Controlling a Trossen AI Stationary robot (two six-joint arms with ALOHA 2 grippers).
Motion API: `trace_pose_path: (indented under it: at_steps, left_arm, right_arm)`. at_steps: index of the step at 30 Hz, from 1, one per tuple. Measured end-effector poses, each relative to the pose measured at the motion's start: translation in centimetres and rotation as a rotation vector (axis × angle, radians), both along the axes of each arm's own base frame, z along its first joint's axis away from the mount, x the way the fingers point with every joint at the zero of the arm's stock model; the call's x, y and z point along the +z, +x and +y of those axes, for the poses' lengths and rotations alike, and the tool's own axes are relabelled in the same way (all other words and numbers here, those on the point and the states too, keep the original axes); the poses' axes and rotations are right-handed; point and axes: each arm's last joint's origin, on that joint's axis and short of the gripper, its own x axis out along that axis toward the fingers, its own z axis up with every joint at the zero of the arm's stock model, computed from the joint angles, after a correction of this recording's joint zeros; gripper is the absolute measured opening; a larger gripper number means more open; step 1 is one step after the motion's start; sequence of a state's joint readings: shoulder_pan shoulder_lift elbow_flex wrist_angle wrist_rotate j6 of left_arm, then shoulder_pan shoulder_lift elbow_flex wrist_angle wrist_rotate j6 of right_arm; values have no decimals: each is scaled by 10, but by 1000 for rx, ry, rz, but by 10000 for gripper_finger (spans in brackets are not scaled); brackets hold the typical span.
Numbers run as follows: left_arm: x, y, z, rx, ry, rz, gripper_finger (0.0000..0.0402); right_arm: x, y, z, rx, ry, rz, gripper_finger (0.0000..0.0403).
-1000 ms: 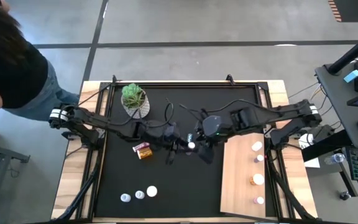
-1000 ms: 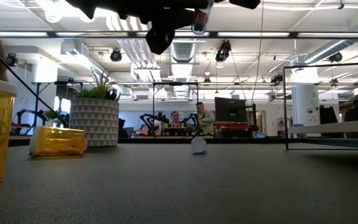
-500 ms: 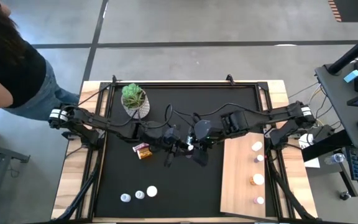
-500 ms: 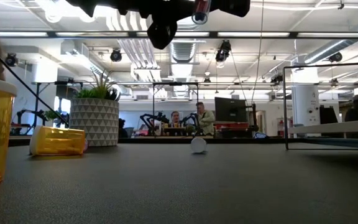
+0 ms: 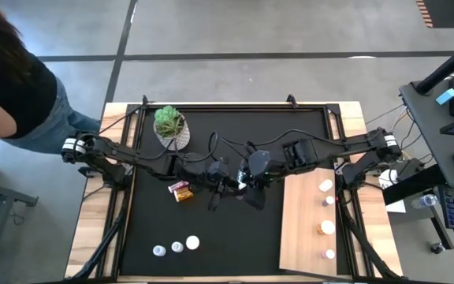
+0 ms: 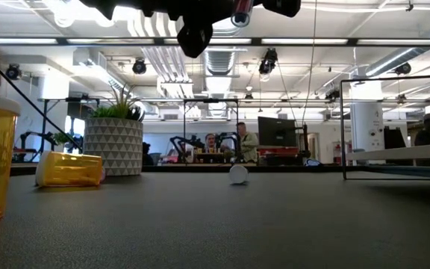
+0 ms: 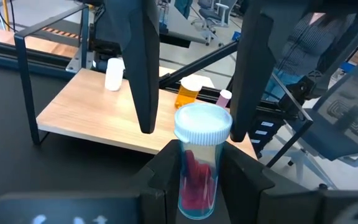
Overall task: Pick and place medicine bottles onto shelf by color
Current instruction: Put the bottom blue pill bottle on the shelf aligned with the other blue pill bottle
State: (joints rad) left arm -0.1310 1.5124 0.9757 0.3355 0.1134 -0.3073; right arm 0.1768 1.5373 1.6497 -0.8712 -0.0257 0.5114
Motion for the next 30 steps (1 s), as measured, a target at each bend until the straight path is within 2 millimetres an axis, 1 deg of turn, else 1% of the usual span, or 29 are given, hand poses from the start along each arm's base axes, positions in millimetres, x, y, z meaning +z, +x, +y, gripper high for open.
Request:
trace_pose_path:
  at_steps: [7, 9, 15, 17, 22, 25, 30]
  left_arm:
    - [3, 1, 0, 9, -1, -31, 75]
    - [3, 1, 0, 10, -1, -34, 75]
    - [3, 1, 0, 13, -1, -37, 75]
    - [3, 1, 0, 13, -1, -39, 75]
    - [4, 1, 0, 13, -3, -47, 78]
    - [5, 1, 0, 14, -5, -50, 97]
    - [7, 1, 0, 17, -25, -56, 158]
  right_arm:
    - [0, 0, 0, -5, 6, -1, 175]
    - [0, 0, 0, -5, 7, -2, 163]
    - [1, 0, 0, -5, 8, -3, 108]
    - [1, 0, 0, -3, 6, -5, 101]
    - [3, -2, 0, -3, 6, -12, 102]
    - [4, -3, -1, -5, 8, -14, 102]
    - [6, -7, -1, -10, 4, 0, 102]
